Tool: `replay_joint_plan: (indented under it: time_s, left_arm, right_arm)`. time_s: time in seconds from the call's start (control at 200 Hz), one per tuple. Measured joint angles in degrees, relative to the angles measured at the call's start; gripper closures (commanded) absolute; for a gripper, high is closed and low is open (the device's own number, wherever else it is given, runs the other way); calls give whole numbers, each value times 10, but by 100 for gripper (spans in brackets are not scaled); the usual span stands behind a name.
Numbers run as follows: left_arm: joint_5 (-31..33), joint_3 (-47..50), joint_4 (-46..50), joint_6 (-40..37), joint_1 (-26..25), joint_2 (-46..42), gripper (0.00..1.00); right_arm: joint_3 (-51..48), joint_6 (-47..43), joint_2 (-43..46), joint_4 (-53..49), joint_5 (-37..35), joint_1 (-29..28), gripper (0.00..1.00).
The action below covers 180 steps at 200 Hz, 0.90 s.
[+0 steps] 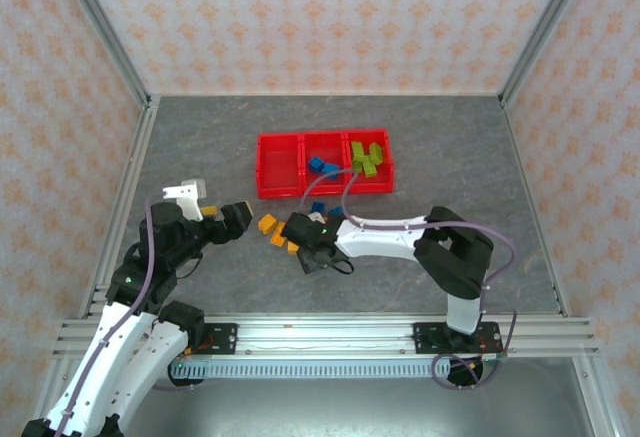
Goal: Sort the legos into containers by color
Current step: Pick up the lego from the bottom-center of the table, then place the lego in the container.
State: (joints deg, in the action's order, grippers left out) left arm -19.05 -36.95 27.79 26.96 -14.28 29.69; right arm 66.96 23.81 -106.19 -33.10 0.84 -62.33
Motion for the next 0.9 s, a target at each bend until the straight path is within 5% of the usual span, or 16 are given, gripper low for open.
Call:
replay_joint_plan:
  time_s: [0.225,0.586,0.901]
  left_arm:
    - [5,0,0,0,0,0,1]
    - [15,6,-2,0,0,0,1]
    - [9,11,-7,0,0,-17,1]
  right_arm:
    - [15,-25,-6,-6,-7,-1,75]
    - [59,-61,119,-53,-45,7,79]
    - [181,-111,124,-22,-64,129,79]
